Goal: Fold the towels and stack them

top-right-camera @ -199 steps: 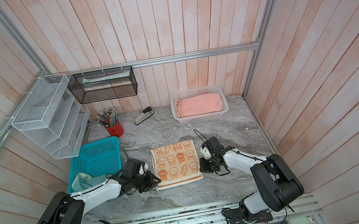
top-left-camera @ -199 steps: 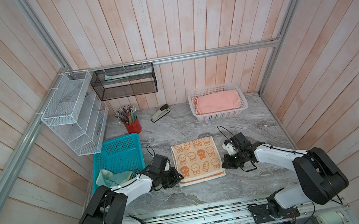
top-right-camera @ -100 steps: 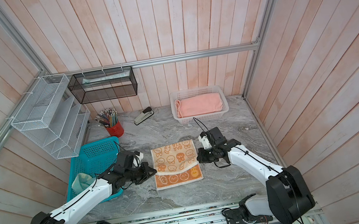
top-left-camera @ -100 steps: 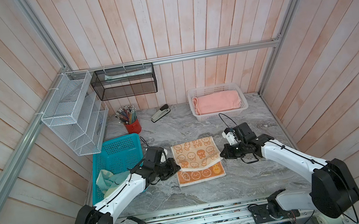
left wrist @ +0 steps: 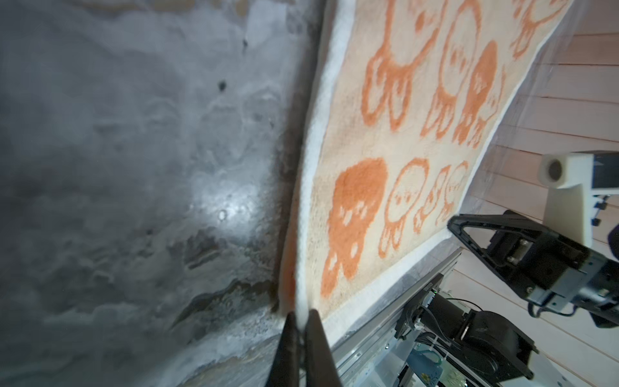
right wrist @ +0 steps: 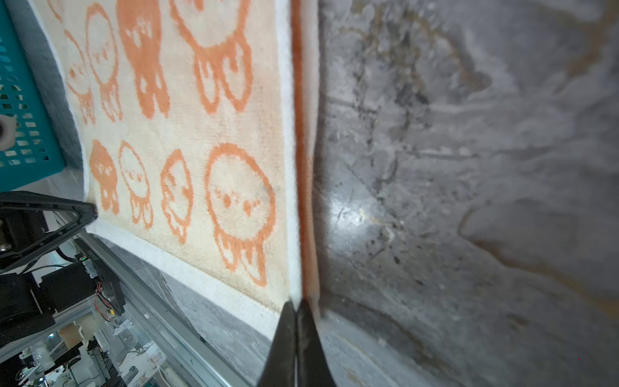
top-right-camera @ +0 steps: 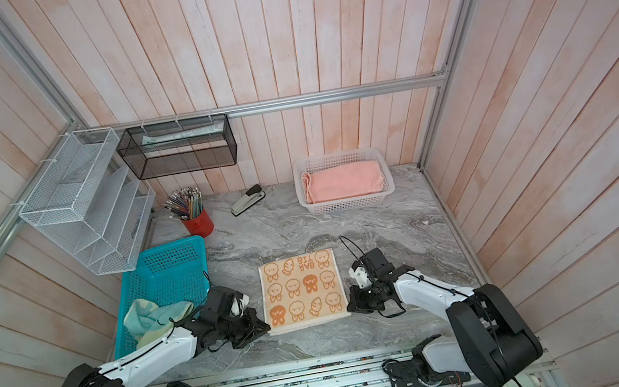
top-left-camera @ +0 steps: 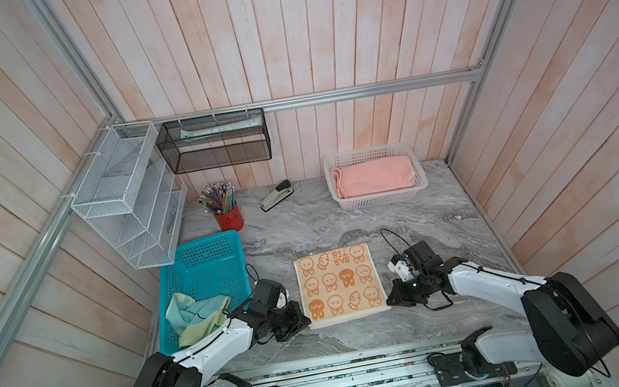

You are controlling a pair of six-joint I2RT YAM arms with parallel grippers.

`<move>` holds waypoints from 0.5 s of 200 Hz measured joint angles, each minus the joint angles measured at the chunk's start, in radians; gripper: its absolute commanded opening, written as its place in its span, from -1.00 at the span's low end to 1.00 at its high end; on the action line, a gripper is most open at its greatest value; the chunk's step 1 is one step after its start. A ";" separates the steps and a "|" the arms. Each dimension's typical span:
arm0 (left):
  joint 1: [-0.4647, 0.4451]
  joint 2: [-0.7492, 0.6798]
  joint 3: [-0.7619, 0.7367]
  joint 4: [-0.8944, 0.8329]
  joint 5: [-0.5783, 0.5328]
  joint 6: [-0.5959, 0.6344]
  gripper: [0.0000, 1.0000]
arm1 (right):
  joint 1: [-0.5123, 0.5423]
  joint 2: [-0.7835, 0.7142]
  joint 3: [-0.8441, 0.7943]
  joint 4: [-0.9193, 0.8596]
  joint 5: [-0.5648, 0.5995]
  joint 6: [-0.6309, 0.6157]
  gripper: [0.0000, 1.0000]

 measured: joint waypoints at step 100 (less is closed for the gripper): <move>0.048 -0.002 0.171 -0.179 -0.072 0.109 -0.29 | -0.056 0.017 0.183 -0.038 0.054 -0.028 -0.19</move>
